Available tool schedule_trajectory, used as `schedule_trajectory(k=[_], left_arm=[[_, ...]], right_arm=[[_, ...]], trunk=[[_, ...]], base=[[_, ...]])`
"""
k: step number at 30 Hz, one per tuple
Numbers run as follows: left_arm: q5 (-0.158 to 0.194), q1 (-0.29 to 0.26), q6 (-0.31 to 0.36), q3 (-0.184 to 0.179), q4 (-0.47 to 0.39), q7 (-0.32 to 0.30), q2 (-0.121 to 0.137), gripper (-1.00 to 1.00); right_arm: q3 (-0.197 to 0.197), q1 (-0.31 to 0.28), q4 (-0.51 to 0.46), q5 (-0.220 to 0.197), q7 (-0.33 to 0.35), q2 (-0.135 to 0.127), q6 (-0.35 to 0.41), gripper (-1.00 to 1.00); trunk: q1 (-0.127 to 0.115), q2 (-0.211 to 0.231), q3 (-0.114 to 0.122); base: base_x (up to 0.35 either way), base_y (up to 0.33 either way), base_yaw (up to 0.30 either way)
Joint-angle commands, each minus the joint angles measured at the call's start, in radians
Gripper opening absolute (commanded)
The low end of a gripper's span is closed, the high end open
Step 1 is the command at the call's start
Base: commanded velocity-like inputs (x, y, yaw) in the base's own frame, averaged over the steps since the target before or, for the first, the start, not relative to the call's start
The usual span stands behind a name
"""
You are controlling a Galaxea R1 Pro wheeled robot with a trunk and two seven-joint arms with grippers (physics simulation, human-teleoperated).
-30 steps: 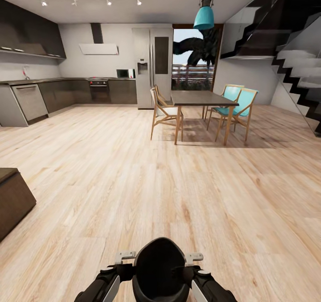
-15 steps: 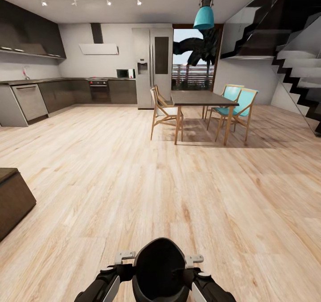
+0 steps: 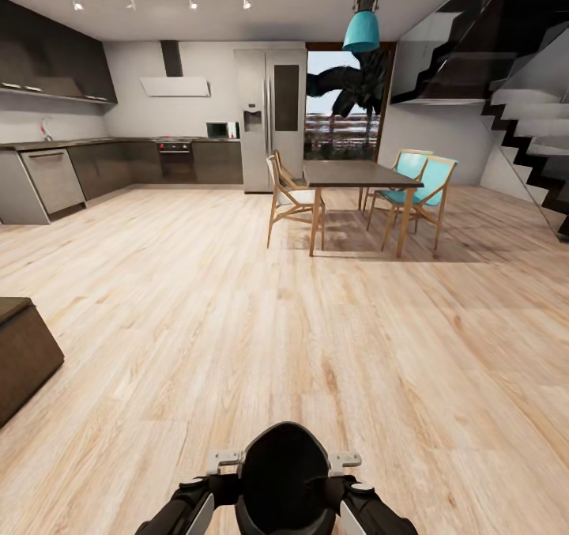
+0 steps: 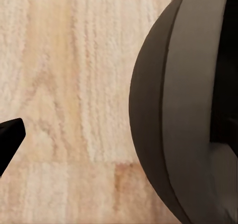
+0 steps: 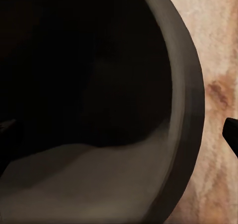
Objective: Place each of the two pumpkins and all three candles from the living room inside a cabinet in the living room (use any cabinet), then make sure every cabinet is closed, and position the cauldron so it is next to a table in the living room.
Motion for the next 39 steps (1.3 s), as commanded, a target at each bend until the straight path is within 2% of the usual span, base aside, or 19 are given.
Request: schedule_trajectory(k=[1, 5, 9, 25, 32, 39], left_arm=[[0.006, 0.000, 0.006, -0.008, -0.002, 0.008, -0.001, 1.00], [0.006, 0.000, 0.006, -0.035, -0.002, 0.008, -0.004, 1.00], [0.006, 0.000, 0.006, -0.046, -0.002, 0.009, -0.005, 1.00], [0.006, 0.000, 0.006, -0.048, -0.002, 0.009, -0.005, 1.00], [0.006, 0.000, 0.006, -0.048, -0.002, 0.009, -0.005, 1.00], [0.006, 0.000, 0.005, -0.048, -0.002, 0.009, -0.005, 1.00]], right_arm=[[0.002, 0.000, -0.002, -0.006, -0.001, 0.000, 0.005, 1.00], [0.002, 0.000, -0.002, -0.006, -0.001, 0.000, 0.005, 1.00], [0.002, 0.000, -0.002, -0.006, -0.001, 0.000, 0.005, 1.00], [0.001, 0.000, -0.002, -0.007, -0.003, 0.000, 0.005, 1.00], [0.001, 0.000, -0.002, -0.006, -0.069, 0.000, 0.005, 1.00], [0.001, 0.000, -0.002, -0.004, -0.078, 0.000, 0.004, 1.00]], trunk=[[0.000, 0.000, -0.001], [0.000, 0.000, -0.001], [0.000, 0.000, -0.001], [0.000, 0.000, -0.001], [0.000, 0.000, -0.001], [0.000, 0.000, -0.001]], base=[[0.000, 0.000, 0.000], [0.000, 0.000, 0.000], [0.000, 0.000, 0.000], [0.000, 0.000, 0.000], [0.000, 0.000, 0.000], [0.000, 0.000, 0.000]])
